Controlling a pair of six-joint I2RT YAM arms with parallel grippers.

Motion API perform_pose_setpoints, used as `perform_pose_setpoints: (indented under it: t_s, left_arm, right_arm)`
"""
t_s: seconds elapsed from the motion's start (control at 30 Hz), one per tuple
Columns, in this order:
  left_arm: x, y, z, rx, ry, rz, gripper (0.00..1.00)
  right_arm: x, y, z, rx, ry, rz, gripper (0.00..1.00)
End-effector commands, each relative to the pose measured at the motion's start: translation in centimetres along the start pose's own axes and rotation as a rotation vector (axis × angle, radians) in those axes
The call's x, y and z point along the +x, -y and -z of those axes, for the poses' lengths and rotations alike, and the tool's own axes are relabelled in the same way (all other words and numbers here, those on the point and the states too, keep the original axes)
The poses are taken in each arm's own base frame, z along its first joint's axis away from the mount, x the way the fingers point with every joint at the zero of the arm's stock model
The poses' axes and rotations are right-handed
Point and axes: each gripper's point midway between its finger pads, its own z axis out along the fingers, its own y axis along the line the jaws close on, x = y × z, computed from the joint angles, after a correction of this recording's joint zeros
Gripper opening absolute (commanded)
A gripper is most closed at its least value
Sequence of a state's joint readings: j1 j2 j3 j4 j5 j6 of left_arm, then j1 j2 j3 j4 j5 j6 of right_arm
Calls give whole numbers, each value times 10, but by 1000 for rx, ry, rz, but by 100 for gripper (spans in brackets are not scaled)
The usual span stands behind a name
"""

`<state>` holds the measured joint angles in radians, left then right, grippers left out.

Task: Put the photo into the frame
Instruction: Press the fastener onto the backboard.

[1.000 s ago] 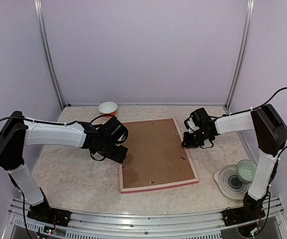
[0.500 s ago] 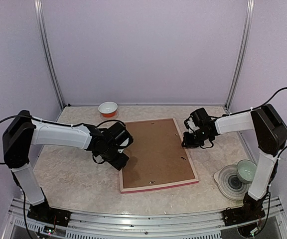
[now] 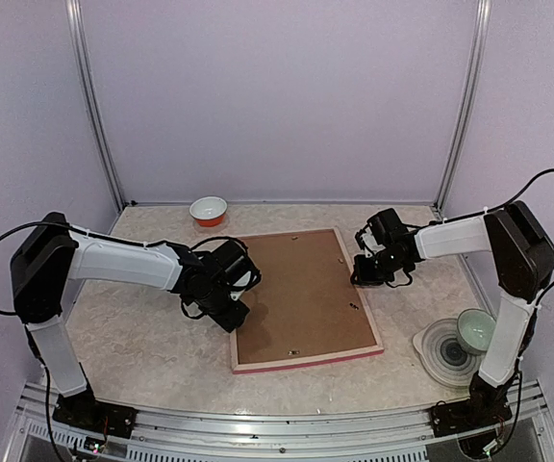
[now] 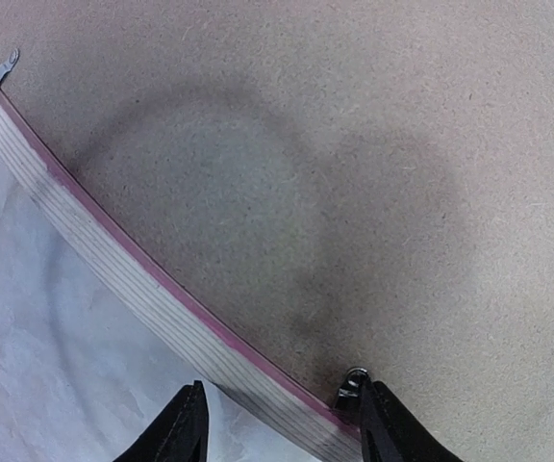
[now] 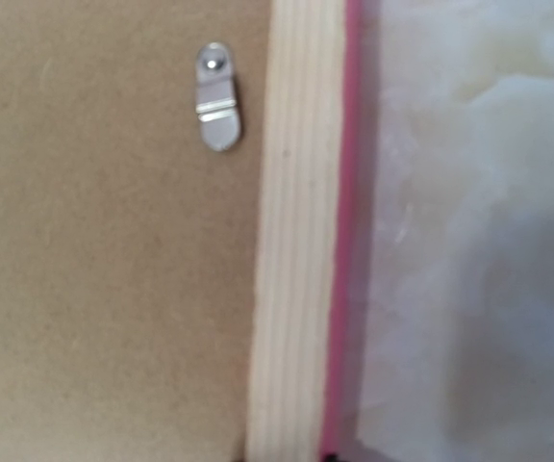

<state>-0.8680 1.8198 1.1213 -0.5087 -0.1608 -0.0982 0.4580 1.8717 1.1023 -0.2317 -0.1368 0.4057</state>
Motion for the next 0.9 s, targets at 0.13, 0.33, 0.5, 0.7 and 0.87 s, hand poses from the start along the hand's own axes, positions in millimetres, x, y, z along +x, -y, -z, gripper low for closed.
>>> perform_pose_setpoints:
  t_s: [0.13,0.33,0.5,0.7,0.87]
  left_arm:
    - [10,-4,-13,7,-46,-5,47]
    - [15,-3,-15,15,-67,-15,42]
    - [17,-1,-15,21,-82,-27,43]
    - [19,-2,-14,20,-91,-40,44]
    - [21,0,-16,25,-102,-41,52]
  right_arm:
    - [28,-14,-9,-60,-89,46,10]
    - [29,-13,-10,-57,-94,44,10]
    - [29,-13,-10,-55,-95,44,10]
    - [28,-14,-10,-58,-95,45,10]
    - [28,-13,-9,-55,-94,46,10]
